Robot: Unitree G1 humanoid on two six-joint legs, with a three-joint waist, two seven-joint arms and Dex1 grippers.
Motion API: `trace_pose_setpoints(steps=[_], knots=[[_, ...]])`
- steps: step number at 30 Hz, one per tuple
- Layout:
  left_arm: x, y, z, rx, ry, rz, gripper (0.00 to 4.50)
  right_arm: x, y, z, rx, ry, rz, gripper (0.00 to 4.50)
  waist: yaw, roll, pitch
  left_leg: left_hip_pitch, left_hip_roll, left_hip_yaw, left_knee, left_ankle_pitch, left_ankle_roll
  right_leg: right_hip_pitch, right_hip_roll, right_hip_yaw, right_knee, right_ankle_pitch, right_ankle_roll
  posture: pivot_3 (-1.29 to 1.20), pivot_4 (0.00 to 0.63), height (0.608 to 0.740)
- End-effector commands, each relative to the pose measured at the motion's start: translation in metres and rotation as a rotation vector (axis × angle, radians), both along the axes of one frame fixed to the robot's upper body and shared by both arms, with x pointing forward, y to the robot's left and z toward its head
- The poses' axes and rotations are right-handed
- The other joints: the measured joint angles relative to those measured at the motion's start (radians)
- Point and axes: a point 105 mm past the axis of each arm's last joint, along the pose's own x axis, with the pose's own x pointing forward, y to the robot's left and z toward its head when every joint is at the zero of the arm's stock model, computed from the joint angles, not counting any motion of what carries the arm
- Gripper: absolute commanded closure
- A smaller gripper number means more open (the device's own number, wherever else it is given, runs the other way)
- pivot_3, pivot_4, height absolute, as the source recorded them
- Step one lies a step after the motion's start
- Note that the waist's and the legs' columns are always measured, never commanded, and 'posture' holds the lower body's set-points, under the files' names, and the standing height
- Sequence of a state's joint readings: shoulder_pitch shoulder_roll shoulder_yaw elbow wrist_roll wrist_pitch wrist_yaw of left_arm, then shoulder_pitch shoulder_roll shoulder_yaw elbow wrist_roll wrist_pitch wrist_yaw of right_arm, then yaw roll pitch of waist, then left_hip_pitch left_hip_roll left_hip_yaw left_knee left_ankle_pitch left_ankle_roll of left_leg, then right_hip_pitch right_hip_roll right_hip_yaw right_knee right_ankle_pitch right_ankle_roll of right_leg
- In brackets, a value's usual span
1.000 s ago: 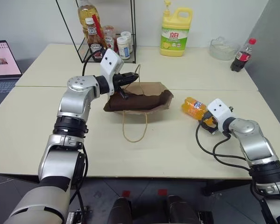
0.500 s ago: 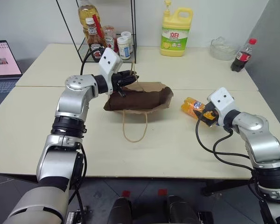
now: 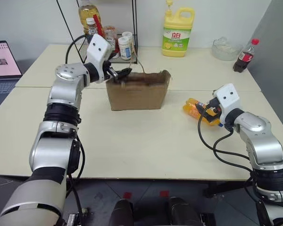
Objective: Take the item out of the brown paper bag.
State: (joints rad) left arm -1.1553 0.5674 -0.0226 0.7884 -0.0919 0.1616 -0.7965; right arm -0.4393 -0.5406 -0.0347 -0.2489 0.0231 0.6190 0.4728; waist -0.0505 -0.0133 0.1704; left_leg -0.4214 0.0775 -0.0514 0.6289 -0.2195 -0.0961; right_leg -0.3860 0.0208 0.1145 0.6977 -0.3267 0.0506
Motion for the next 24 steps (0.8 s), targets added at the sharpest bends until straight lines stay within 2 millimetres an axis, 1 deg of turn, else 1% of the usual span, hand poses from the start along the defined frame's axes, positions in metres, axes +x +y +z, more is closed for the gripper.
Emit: trace_pose_setpoints(steps=[1, 4, 6, 8, 10, 13, 15, 16, 17, 19, 20, 21, 24], knots=[[-0.007, 0.008, 0.034, -0.028, -0.094, 0.000, 0.02, -0.002, 0.001, 0.011, 0.018, -0.057, 0.007, 0.00, 0.000, 0.000, 0.000, 0.000, 0.000, 0.000, 0.000, 0.000, 0.000, 0.000, 0.000, 0.000, 0.000, 0.000, 0.000, 0.00, 0.150, 0.740], [-0.013, 0.018, 0.046, -0.075, -0.117, 0.027, 0.02, -0.004, 0.003, 0.013, 0.041, -0.073, 0.007, 0.00, 0.000, 0.000, 0.000, 0.000, 0.000, 0.000, 0.000, 0.000, 0.000, 0.000, 0.000, 0.000, 0.000, 0.000, 0.000, 0.00, 0.150, 0.740], [-0.018, 0.027, 0.047, -0.105, -0.126, 0.062, 0.02, -0.006, 0.006, 0.014, 0.059, -0.089, 0.011, 0.00, 0.000, 0.000, 0.000, 0.000, 0.000, 0.000, 0.000, 0.000, 0.000, 0.000, 0.000, 0.000, 0.000, 0.000, 0.000, 0.00, 0.150, 0.740], [-0.025, 0.037, 0.042, -0.137, -0.132, 0.103, 0.02, -0.010, 0.009, 0.015, 0.073, -0.107, 0.014, 0.00, -0.001, 0.000, 0.000, 0.000, 0.000, 0.000, 0.000, 0.000, -0.001, 0.000, 0.000, 0.000, 0.000, 0.000, 0.000, 0.00, 0.150, 0.740], [-0.033, 0.048, 0.032, -0.168, -0.135, 0.154, 0.02, -0.013, 0.012, 0.015, 0.089, -0.128, 0.008, 0.00, -0.002, 0.000, 0.000, 0.000, 0.001, 0.000, 0.000, 0.001, -0.003, 0.000, 0.000, 0.000, 0.001, 0.000, 0.000, 0.00, 0.150, 0.740], [-0.051, 0.063, 0.007, -0.217, -0.119, 0.235, 0.02, -0.020, 0.016, 0.016, 0.079, -0.180, -0.004, 0.00, -0.004, 0.000, 0.000, 0.001, 0.001, 0.000, 0.000, 0.002, -0.003, 0.000, 0.000, 0.000, 0.001, 0.000, 0.000, 0.00, 0.150, 0.740], [-0.064, 0.071, -0.008, -0.251, -0.108, 0.292, 0.02, -0.028, 0.021, 0.015, 0.123, -0.197, -0.022, 0.00, -0.002, 0.000, 0.000, 0.000, 0.001, 0.000, 0.000, 0.002, -0.003, 0.000, 0.000, 0.000, 0.001, 0.000, 0.000, 0.00, 0.150, 0.740], [-0.072, 0.075, -0.017, -0.264, -0.100, 0.322, 0.02, -0.033, 0.024, 0.013, 0.146, -0.205, -0.034, 0.00, -0.001, 0.000, -0.001, 0.000, 0.002, 0.000, 0.000, 0.002, -0.003, 0.000, 0.000, 0.000, 0.002, 0.000, 0.000, 0.00, 0.150, 0.740], [-0.082, 0.078, -0.032, -0.282, -0.077, 0.353, 0.02, -0.039, 0.028, 0.007, 0.167, -0.204, -0.050, 0.00, 0.001, -0.001, -0.001, 0.000, 0.002, 0.000, 0.000, 0.002, -0.003, 0.000, 0.000, 0.000, 0.002, 0.000, 0.000, 0.00, 0.150, 0.740], [-0.099, 0.077, -0.057, -0.281, -0.031, 0.390, 0.02, -0.048, 0.031, -0.003, 0.197, -0.195, -0.083, 0.00, 0.003, -0.001, -0.001, 0.000, 0.001, 0.000, 0.000, 0.002, -0.004, 0.001, -0.001, 0.000, 0.002, 0.000, 0.000, 0.00, 0.150, 0.740], [-0.107, 0.073, -0.069, -0.276, -0.003, 0.398, 0.02, -0.051, 0.030, -0.009, 0.215, -0.179, -0.109, 0.00, 0.004, -0.001, -0.001, 0.000, 0.001, 0.000, 0.000, 0.002, -0.004, 0.001, -0.001, 0.000, 0.001, 0.000, 0.000, 0.00, 0.150, 0.740], [-0.112, 0.070, -0.076, -0.271, 0.013, 0.403, 0.02, -0.053, 0.029, -0.012, 0.226, -0.170, -0.128, 0.00, 0.007, -0.001, -0.001, 0.000, 0.001, 0.000, 0.000, 0.002, -0.004, 0.001, -0.001, 0.000, 0.001, 0.000, 0.000, 0.00, 0.150, 0.740], [-0.132, 0.054, -0.114, -0.278, 0.094, 0.444, 0.02, -0.061, 0.030, -0.036, 0.274, -0.075, -0.167, 0.00, 0.018, -0.003, -0.002, 0.001, 0.000, 0.000, 0.001, 0.000, -0.001, 0.002, -0.002, 0.000, 0.001, 0.000, 0.000, 0.00, 0.150, 0.740]])
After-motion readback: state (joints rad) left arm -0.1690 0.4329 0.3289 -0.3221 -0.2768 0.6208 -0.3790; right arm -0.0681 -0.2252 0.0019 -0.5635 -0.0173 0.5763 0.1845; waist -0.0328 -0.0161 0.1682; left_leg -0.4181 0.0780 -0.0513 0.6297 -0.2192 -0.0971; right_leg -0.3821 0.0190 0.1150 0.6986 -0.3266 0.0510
